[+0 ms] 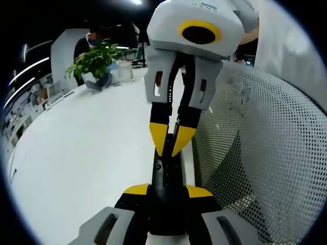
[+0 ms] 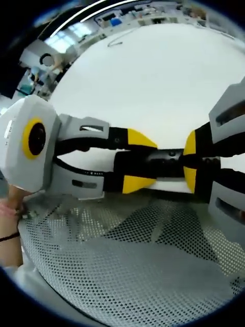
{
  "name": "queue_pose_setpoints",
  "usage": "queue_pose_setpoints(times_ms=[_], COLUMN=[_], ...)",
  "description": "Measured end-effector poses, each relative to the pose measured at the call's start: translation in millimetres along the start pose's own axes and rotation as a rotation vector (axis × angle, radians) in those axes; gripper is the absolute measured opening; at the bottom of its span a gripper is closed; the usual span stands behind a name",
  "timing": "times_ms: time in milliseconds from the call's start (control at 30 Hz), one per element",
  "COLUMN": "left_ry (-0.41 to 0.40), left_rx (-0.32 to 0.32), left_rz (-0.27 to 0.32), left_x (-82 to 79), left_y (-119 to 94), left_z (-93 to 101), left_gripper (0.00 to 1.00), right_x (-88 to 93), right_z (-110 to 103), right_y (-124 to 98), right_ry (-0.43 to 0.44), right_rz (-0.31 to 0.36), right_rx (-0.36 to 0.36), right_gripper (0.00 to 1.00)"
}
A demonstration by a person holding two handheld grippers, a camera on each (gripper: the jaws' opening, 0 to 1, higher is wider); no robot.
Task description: Press the specified remote control buttons in sequence, fully releasing each button before pressing the next.
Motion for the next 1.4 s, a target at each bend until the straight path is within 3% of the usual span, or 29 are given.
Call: queue_pose_setpoints(times_ms=[67, 167, 267, 400, 567, 1033, 1267, 1400], left_ry=[0.000, -0.001, -0.003, -0.005, 0.000, 0.001, 0.000, -0.006], left_rx=[0.000, -0.001, -0.001, 0.003, 0.006, 0.005, 0.005, 0.005], left_rz=[0.000, 0.001, 0.002, 0.009, 0.006, 0.005, 0.006, 0.008], left_x=[0.1, 0.3, 0.6, 0.3, -0.3, -1.0, -1.2, -1.1], left_y=[0.0, 0.1, 0.2, 1.7, 3.3, 3.7, 3.6, 3.2], left_z=[0.0, 0.0, -0.1, 0.4, 1.2, 1.1, 1.1, 0.7], left_gripper=[0.25, 0.25, 0.25, 0.25, 0.25, 0.25, 0.25, 0.25], right_x=[-3.9, -7.4, -3.9, -0.1, -1.3, 1.9, 8.7, 13.3], right_z=[-1.7, 2.0, 4.0, 4.6, 0.0, 1.1, 3.8, 3.7], right_y=[3.2, 5.9, 4.1, 1.2, 0.0, 0.9, -3.2, -6.2], right_ry=[-0.008, -0.024, -0.027, 0.059, 0.014, 0.090, 0.195, 0.211], right_rz=[0.019, -0.017, -0.008, 0.022, 0.002, -0.007, 0.069, 0.079], right_rx=[0.004, -0.010, -0.005, -0.025, -0.031, -0.007, -0.020, -0.022], right_gripper=[0.00, 0.00, 0.00, 0.00, 0.00, 0.00, 0.00, 0.00])
Point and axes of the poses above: the point that each gripper's makers call its tool centre point, and the gripper's own axes: y roughly forward along the fingers, z roughly to its right, x roughly out of its underside, the point moved 9 cm from there along -y, roughly backward along the fingers, and after that the axes turned 11 degrees about z, right-handed, at the moved point
